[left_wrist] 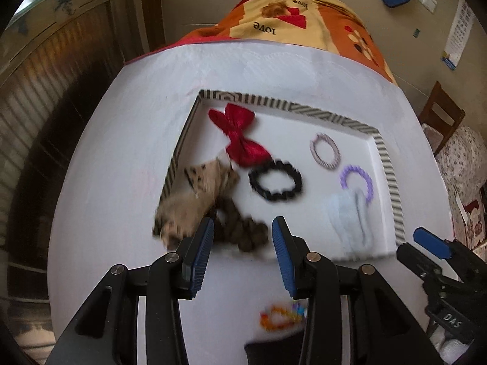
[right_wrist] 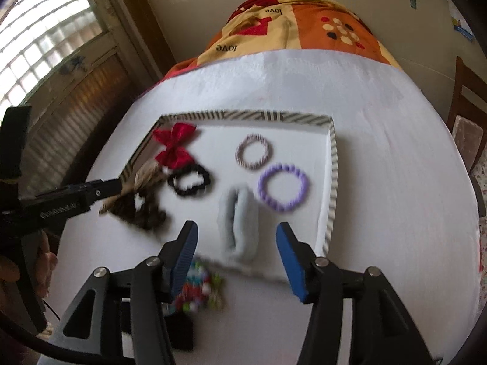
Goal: Organize jewelry
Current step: 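Move left gripper to black velvet pouch while right reaches multicolour bead bracelet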
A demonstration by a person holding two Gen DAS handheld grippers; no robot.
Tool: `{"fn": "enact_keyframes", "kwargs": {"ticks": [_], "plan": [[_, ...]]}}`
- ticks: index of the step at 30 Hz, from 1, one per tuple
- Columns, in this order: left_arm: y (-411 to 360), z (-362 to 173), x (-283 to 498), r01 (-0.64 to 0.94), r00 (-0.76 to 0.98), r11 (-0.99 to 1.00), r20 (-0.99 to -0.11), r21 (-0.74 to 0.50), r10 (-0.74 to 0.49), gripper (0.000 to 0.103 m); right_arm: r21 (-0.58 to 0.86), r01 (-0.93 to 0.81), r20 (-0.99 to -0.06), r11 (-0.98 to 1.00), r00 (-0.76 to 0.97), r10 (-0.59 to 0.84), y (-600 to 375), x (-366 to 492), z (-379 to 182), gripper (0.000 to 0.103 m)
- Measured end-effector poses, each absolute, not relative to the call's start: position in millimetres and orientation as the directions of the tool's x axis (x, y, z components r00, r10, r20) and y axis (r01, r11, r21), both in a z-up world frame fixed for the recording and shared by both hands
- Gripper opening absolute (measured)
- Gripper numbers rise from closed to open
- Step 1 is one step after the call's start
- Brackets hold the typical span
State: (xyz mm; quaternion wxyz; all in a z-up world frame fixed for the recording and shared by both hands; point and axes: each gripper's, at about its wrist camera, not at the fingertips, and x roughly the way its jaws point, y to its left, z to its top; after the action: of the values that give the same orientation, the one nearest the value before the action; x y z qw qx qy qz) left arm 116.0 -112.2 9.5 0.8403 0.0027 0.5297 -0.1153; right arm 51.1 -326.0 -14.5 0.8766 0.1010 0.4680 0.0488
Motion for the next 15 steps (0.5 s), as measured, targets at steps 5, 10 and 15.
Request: {"fn": "enact_keyframes", "kwargs": {"ticks": [5, 10, 15], "plan": [[-99, 10, 80, 0.176, 0.402, 0.975, -0.895, -0.133, -0.195, 0.017, 0.223, 0.001, -0.823, 0.975, 0.536, 0.188, -322, 15, -21, 0.057], [-94, -1, 53, 0.175, 0.358, 0.971, -0.909, -0.162, -0.216, 0.017, 0.235, 0.001, -0.837, 0.972, 0.509, 0.202, -320, -9, -35, 0.057], [-93, -16, 29, 0.201, 0.307, 0.959, -0.917, -0.198, -0.254, 0.017, 0.240, -0.001, -0.850, 0.971, 0.482, 0.211, -320, -23, -44, 0.057]]}}
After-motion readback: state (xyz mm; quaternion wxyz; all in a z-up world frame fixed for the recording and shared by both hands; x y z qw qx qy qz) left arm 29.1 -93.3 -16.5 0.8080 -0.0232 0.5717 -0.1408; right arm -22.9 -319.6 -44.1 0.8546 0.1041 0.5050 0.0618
